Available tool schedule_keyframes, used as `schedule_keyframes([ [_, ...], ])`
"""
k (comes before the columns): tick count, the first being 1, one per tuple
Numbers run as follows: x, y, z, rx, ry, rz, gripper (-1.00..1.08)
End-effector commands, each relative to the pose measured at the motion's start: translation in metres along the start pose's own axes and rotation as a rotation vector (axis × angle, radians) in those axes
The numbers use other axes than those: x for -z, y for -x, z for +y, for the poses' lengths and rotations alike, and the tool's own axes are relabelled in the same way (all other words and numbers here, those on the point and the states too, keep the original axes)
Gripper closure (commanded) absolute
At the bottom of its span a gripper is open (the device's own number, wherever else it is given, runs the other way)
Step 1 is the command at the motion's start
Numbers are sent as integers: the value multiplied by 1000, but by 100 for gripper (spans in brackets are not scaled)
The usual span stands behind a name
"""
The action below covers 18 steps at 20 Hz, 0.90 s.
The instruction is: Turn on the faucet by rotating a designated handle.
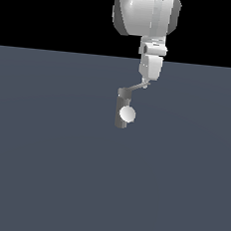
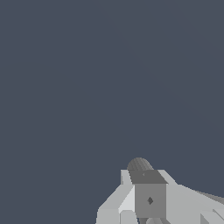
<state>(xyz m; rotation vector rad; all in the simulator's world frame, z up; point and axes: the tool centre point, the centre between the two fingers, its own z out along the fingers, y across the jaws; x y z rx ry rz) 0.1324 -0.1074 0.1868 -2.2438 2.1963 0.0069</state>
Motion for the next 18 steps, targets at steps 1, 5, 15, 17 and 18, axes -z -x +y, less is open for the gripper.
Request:
schedule_keyframes([
  [1,-4,-1,-2,-14,-2,4,108],
  [5,-5,-2,-3,-17,-2,4,108],
  [15,-5,-3,17,-16,-1,4,108],
  [17,-5,-3,21,-16,-1,4,108],
  [18,-5,-3,24,-16,-1,4,108],
])
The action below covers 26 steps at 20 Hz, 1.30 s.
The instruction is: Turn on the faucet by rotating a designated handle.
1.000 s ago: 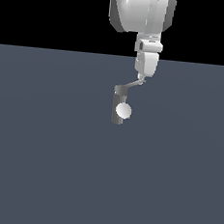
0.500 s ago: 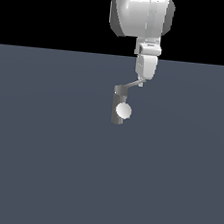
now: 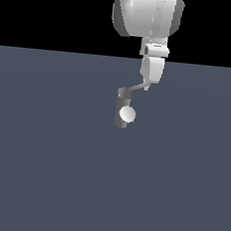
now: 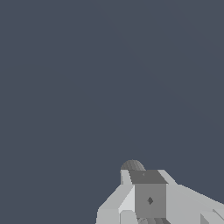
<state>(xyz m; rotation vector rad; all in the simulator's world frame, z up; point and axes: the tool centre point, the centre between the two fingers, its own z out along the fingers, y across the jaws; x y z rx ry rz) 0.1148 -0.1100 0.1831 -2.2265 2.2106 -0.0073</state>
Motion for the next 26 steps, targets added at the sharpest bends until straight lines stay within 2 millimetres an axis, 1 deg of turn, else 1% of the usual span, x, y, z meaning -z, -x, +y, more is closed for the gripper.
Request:
schedule_keyframes([
  [1,-2,-1,9,-2,7,-1,108],
  [15,-1,-5,46,-2,6,-1,108],
  [16,-1,-5,46,-2,6,-1,108],
  [17,10,5,34,13,-20,-2,108],
  [26,6,17,59,8,-11,-2,108],
])
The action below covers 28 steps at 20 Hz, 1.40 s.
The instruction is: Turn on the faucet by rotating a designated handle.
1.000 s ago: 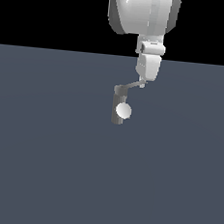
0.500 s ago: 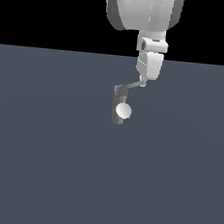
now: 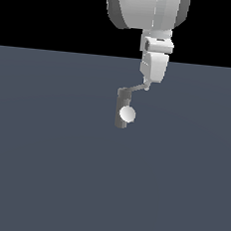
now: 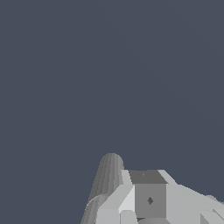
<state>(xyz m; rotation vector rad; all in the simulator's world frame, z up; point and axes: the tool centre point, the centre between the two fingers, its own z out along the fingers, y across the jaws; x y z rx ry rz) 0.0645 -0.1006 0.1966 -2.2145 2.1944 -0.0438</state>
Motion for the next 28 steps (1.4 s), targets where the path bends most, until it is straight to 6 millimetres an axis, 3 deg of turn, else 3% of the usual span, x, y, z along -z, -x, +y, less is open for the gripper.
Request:
schedule_keyframes([
  [1,-8,9,12,5,20,-4,108],
  [15,-12,30,52,-4,35,-3,108],
  [16,-12,30,52,-4,35,-3,108],
  [17,1,23,41,-11,4,-1,108],
  [28,-10,87,56,-6,30,-3,108],
])
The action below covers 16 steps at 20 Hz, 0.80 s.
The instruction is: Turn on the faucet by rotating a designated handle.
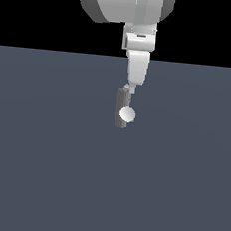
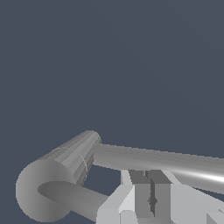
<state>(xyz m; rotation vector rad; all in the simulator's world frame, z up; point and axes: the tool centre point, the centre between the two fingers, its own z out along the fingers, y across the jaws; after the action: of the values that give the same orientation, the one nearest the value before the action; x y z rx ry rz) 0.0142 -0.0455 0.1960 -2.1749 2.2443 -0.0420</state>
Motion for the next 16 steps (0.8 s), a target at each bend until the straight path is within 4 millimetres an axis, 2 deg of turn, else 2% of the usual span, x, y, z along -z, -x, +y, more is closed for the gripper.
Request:
schedule_keyframes([
  [1,-12,37,9,35,26,-7,108],
  [3,-13,43,11,36,29,-8,108],
  [4,0,11,2,-8,1,-2,108],
  [16,-10,72,-23,21,20,-6,108],
])
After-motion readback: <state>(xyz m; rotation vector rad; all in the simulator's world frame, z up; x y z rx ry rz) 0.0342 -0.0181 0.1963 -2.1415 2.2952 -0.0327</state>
